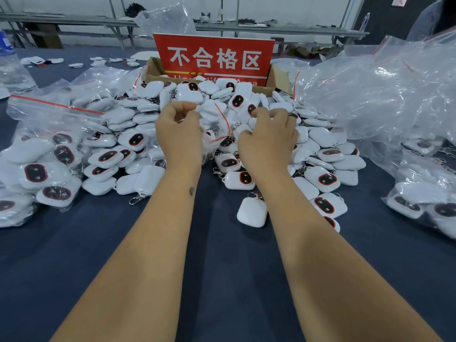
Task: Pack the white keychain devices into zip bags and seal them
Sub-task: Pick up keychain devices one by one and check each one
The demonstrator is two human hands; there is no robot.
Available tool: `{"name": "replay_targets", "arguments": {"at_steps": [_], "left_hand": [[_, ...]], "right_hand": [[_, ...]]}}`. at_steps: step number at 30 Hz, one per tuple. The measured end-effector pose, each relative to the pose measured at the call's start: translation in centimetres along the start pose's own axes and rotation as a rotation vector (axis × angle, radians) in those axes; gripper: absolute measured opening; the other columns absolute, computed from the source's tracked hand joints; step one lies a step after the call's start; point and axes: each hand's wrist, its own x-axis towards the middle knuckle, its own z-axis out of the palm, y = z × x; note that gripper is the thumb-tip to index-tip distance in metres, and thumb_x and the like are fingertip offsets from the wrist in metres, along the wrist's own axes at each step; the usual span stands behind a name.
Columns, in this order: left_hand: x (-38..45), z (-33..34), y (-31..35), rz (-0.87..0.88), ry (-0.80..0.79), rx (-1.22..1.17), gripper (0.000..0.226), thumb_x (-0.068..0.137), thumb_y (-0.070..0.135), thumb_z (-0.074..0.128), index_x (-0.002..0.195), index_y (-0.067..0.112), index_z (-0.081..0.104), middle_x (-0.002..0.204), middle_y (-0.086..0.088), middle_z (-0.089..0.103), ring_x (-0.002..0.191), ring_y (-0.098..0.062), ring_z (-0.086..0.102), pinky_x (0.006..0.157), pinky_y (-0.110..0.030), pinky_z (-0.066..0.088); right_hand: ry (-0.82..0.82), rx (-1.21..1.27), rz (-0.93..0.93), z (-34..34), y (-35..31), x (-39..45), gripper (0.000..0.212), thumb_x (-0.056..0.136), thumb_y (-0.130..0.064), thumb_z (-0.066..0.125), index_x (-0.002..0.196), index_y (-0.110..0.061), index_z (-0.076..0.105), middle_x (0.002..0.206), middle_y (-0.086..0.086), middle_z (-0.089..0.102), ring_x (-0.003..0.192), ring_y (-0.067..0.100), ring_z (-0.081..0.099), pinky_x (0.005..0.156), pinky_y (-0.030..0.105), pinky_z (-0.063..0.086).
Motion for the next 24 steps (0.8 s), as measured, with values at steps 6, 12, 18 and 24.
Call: {"name": "replay_targets", "arguments": {"at_steps": [6,12,18,24], "left_hand": [[-0.5,0.3,-0.2,-0.003,-0.065,0.007,0.03,0.081,-0.005,0.05,0.075,0.022,0.062,0.069,0.003,0.059,0.051,-0.003,0.052,0.059,-0.025,0.05],[-0.7,0.4,-0.6,-0.003,-0.151,0.098,0.032,0.081,-0.004,0.048,0.075,0.023,0.063,0.059,0.012,0.057,0.052,-0.004,0.053,0.06,-0.022,0.049],[-1.0,0.5,-0.9,0.009,-0.259,0.243,0.043,0.084,-0.004,0.047,0.071,0.031,0.067,0.054,0.013,0.058,0.047,0.001,0.045,0.052,-0.014,0.042],[-1.1,0.5,-0.7,-0.007,-0.285,0.295,0.045,0.084,-0.003,0.044,0.073,0.033,0.068,0.046,0.016,0.056,0.044,0.0,0.043,0.05,-0.014,0.04]], "right_hand": [[-0.198,-0.27,-0.007,0.1,0.7,-0.2,0.047,0.088,-0.026,0.051,0.134,-0.014,0.051,0.14,0.015,0.044,0.135,0.036,0.032,0.115,0.047,0.019],[-0.147,-0.188,-0.033,0.2,1.1,0.1,0.041,0.087,-0.015,0.054,0.127,-0.024,0.057,0.127,0.006,0.053,0.126,0.032,0.038,0.11,0.045,0.021],[-0.066,-0.012,-0.02,0.5,1.2,0.5,0.034,0.097,-0.023,0.049,0.127,-0.032,0.061,0.118,0.001,0.065,0.123,0.027,0.041,0.102,0.041,0.021],[0.026,0.185,-0.004,0.2,0.3,0.7,0.025,0.094,-0.028,0.06,0.117,-0.019,0.064,0.111,0.001,0.065,0.114,0.026,0.052,0.1,0.041,0.036]]}}
